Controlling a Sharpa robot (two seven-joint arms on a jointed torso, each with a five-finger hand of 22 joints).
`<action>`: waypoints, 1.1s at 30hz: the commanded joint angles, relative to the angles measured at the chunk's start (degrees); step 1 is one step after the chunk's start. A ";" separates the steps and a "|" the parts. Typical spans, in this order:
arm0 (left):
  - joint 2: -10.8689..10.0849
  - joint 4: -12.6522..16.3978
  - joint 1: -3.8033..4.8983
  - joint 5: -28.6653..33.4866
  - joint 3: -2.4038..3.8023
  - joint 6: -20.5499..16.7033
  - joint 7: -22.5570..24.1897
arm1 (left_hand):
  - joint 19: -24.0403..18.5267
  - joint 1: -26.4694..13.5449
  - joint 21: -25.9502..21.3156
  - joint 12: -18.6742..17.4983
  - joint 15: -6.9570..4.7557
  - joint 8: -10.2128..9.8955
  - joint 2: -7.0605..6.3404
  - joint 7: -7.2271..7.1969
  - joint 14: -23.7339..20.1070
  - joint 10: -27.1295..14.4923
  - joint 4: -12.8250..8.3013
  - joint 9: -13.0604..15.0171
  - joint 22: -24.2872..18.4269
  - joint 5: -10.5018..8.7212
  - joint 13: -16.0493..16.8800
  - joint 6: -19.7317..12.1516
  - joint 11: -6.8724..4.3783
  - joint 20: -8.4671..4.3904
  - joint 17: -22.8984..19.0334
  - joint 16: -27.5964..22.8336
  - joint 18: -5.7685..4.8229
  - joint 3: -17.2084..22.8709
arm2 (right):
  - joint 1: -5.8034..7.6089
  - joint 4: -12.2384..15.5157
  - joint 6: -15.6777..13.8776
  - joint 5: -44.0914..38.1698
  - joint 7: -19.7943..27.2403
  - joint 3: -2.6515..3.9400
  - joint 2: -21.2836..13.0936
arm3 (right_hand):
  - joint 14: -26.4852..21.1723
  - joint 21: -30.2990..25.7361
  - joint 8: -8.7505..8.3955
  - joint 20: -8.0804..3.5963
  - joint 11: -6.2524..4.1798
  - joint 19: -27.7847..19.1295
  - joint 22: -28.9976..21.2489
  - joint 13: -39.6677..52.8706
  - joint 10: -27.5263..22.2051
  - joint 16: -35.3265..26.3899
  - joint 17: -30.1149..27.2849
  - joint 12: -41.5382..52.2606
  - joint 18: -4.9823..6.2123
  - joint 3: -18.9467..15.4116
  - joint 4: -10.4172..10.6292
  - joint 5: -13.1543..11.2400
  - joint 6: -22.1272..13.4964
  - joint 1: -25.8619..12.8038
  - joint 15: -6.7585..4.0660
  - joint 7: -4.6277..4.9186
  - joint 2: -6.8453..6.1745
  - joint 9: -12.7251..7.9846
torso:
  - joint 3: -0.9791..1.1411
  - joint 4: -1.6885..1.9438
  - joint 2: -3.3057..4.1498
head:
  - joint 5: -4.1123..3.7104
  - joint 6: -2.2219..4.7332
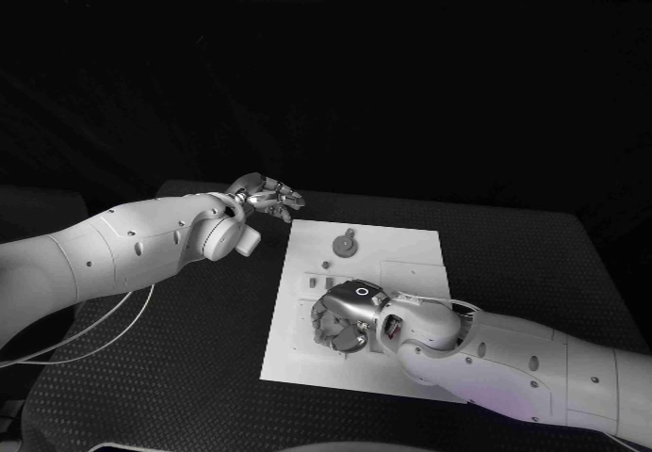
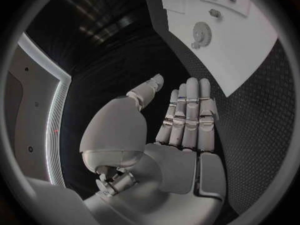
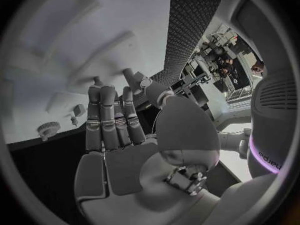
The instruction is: Assemble the parts on the task board
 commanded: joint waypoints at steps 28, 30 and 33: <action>0.04 -0.40 0.15 0.45 0.03 0.45 0.73 | 0.39 0.03 -0.44 0.36 0.17 0.30 0.12 0.12 0.47 -0.26 0.40 -0.08 0.11 -0.10 -0.07 -0.45 -0.05 0.12 0.14 -0.42 0.28 -0.17 | 6.37 0.93 -6.38 30.16 1.56 2.35 -7.88 | 0.89 2.07 -4.03 0.21 -3.53 0.30 0.82 3.15 8.07 4.08 -2.68 8.87 1.67 -0.35 6.09 -0.16 -11.54 -2.97 -3.50 2.55 -3.38 -1.36 | -0.09 -0.14 -0.14 | -2.03 1.50; 0.01 -0.49 0.15 0.48 0.03 0.46 0.73 | 0.40 -0.01 -0.45 0.41 0.16 0.34 0.11 0.11 0.47 -0.22 0.44 -0.08 0.12 -0.10 -0.07 -0.40 -0.07 0.12 0.16 -0.43 0.28 -0.20 | 7.64 0.42 -3.45 31.26 1.04 2.35 -9.37 | 1.35 1.77 -2.80 0.15 -4.32 0.27 0.54 5.79 9.72 3.92 -3.28 11.40 1.67 -1.59 5.58 -0.09 -9.78 -3.40 -4.14 3.42 -2.39 -0.73 | -0.06 -0.19 -0.20 | -2.34 1.65; 0.01 -0.67 0.14 0.48 0.02 0.50 0.79 | 0.40 -0.04 -0.46 0.43 0.16 0.36 0.10 0.10 0.47 -0.19 0.46 -0.07 0.12 -0.10 -0.06 -0.38 -0.08 0.12 0.17 -0.45 0.28 -0.21 | 9.20 0.52 1.00 34.23 0.30 2.34 -11.96 | 1.98 1.45 -1.54 0.13 -5.64 0.81 0.13 12.74 13.31 3.84 -3.98 18.92 1.67 -3.10 4.97 -0.07 -8.11 -3.72 -5.46 2.12 -1.34 0.09 | -0.02 -0.26 -0.22 | -3.02 2.12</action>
